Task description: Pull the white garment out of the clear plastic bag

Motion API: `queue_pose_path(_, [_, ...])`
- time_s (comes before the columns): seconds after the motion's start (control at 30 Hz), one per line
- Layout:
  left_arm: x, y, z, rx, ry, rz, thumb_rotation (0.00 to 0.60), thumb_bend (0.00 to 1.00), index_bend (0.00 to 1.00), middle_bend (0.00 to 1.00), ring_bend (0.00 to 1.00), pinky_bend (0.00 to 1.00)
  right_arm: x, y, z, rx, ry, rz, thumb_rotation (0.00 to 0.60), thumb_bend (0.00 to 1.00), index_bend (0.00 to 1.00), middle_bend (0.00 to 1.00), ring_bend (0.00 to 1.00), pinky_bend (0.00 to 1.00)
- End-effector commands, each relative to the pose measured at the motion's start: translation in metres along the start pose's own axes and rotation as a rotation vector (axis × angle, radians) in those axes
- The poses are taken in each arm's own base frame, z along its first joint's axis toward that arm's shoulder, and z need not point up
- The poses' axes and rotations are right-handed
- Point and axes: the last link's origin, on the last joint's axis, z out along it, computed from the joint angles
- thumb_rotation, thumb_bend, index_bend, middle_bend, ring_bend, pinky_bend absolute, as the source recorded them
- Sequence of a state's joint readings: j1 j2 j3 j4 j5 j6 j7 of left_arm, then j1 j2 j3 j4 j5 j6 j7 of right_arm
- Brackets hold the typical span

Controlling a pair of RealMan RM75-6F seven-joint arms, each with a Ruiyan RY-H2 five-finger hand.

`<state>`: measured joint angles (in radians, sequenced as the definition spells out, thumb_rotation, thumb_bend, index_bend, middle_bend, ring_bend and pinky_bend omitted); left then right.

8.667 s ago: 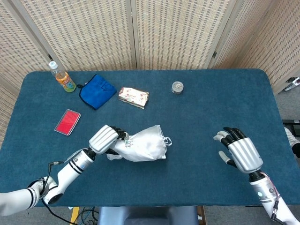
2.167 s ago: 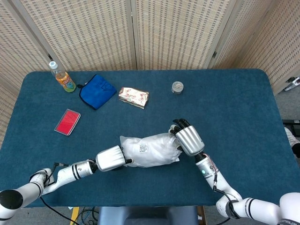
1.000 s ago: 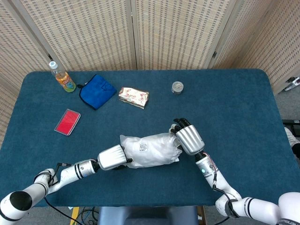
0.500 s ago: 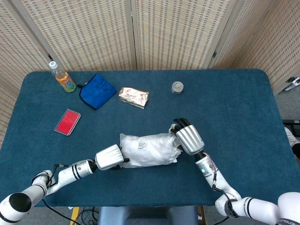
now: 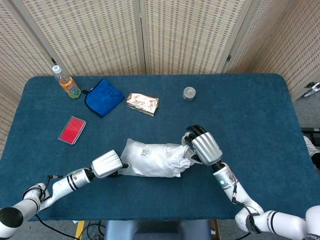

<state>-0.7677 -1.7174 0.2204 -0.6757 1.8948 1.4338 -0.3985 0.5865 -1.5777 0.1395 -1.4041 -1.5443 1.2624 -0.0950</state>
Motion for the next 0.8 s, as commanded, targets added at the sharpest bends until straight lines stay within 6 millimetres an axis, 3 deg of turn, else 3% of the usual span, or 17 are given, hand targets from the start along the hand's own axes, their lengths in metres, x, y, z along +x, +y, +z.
queue_pose_path(0.03, [0.001,-0.004,-0.005,0.025,-0.009,0.003,0.600,0.38,0.65,1.00,0.98,0.81,0.008,0.005,-0.004,-0.006,0.003,0.014,0.600,0.65,0.96,0.51,0.25,0.25])
queue_pose_path(0.8, [0.015,-0.039,-0.064,0.240,0.011,0.031,0.600,0.38,0.65,1.00,0.98,0.81,0.090,0.070,-0.027,-0.170,0.162,-0.106,0.600,0.65,0.96,0.52,0.27,0.25])
